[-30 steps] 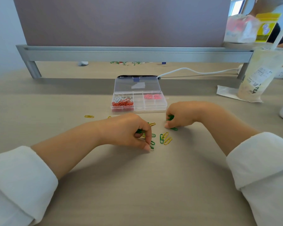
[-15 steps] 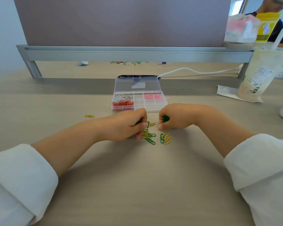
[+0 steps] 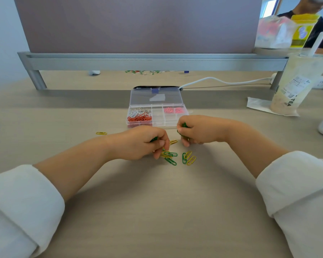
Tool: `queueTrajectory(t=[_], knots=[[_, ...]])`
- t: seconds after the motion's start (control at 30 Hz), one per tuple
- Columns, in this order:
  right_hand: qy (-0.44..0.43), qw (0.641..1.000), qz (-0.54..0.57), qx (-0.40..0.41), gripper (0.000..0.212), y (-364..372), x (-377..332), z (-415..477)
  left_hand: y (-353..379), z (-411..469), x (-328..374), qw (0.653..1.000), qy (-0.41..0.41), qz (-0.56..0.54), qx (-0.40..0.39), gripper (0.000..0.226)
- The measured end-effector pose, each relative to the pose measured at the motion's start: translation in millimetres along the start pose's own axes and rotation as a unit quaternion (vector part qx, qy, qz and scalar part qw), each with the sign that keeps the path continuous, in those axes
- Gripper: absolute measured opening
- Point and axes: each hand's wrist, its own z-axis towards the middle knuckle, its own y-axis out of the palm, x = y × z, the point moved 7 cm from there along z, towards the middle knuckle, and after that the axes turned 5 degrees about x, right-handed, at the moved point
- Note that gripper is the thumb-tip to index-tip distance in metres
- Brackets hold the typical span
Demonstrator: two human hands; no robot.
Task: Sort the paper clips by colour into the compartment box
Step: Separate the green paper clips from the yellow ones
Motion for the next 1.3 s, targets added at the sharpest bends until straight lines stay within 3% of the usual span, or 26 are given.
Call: queueTrajectory(t=[0.13,0.3,0.47,0.53,0.67,0.9,1.17,1.3], knots=[[-0.008,0.996,0.089,0.017,0.023,-1.9,-1.6,0.3,-2.5,-3.3,6.3,1.0,0.025,0.002,0.005,0.031],[0.029,0.987,0.155,-0.03,0.028,3.2,2.1,-0.2,-4.0,-6.5,17.0,0.997,0.047,0.047,0.031,0.046],[0.044,0.988,0.14,-0.039,0.052,4.8,4.6,0.4,-2.7,-7.1,18.7,0.993,0.077,0.07,0.047,0.05],[0.041,0.994,0.095,-0.019,0.055,1.3,6.5,0.0,-1.9,-6.7,17.2,0.994,0.075,0.073,0.043,0.04],[-0.013,0.999,-0.024,-0.042,0.051,-2.8,7.0,-8.7,-1.4,-7.9,19.0,0.989,0.099,0.097,0.048,0.012],[-0.041,0.997,0.012,-0.065,0.019,-3.0,9.7,-5.6,2.2,-4.5,16.1,0.987,0.097,0.125,0.026,0.01],[-0.057,0.998,0.001,-0.005,0.014,-8.6,7.0,0.1,6.5,-3.2,12.8,0.988,0.069,0.141,0.0,0.007],[-0.079,0.994,0.046,-0.061,0.013,-6.4,-1.3,-7.0,7.6,-4.8,13.4,0.986,0.066,0.153,-0.021,0.013]])
